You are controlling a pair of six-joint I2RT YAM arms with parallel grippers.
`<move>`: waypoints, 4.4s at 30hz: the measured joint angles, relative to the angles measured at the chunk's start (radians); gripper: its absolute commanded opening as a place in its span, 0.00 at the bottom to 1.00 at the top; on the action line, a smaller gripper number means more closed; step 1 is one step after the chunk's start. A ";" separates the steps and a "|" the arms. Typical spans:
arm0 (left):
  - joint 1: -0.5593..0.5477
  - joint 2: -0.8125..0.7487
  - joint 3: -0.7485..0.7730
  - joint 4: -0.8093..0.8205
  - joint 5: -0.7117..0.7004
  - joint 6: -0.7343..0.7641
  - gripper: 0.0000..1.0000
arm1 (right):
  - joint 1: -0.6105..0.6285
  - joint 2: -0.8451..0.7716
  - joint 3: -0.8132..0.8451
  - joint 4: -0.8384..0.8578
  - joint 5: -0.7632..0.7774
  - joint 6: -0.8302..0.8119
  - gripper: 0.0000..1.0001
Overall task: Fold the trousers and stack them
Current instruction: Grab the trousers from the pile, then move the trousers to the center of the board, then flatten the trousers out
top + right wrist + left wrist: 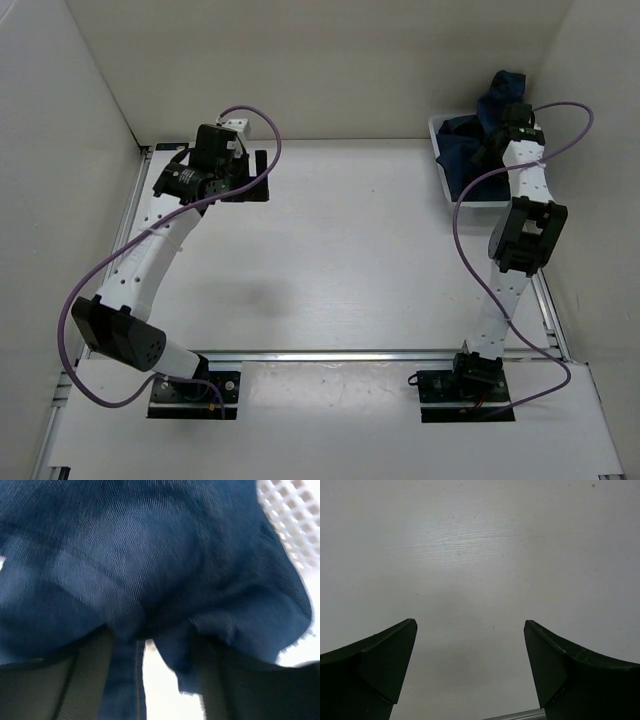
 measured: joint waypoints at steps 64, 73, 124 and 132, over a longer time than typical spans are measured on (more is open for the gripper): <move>0.118 -0.006 -0.720 0.024 0.153 -0.613 1.00 | 0.589 -0.391 -0.544 0.036 -0.094 0.008 0.80; 0.120 0.067 -0.768 0.080 0.149 -0.690 1.00 | 0.619 0.072 0.005 -0.023 -0.016 -0.031 0.88; 0.502 -0.429 -0.447 -0.284 0.181 -0.443 0.97 | 0.488 -1.475 -0.929 0.020 0.164 0.017 0.99; 0.507 -0.328 -0.462 -0.198 0.179 -0.433 0.31 | 0.486 -1.702 -1.118 -0.296 0.284 0.249 0.08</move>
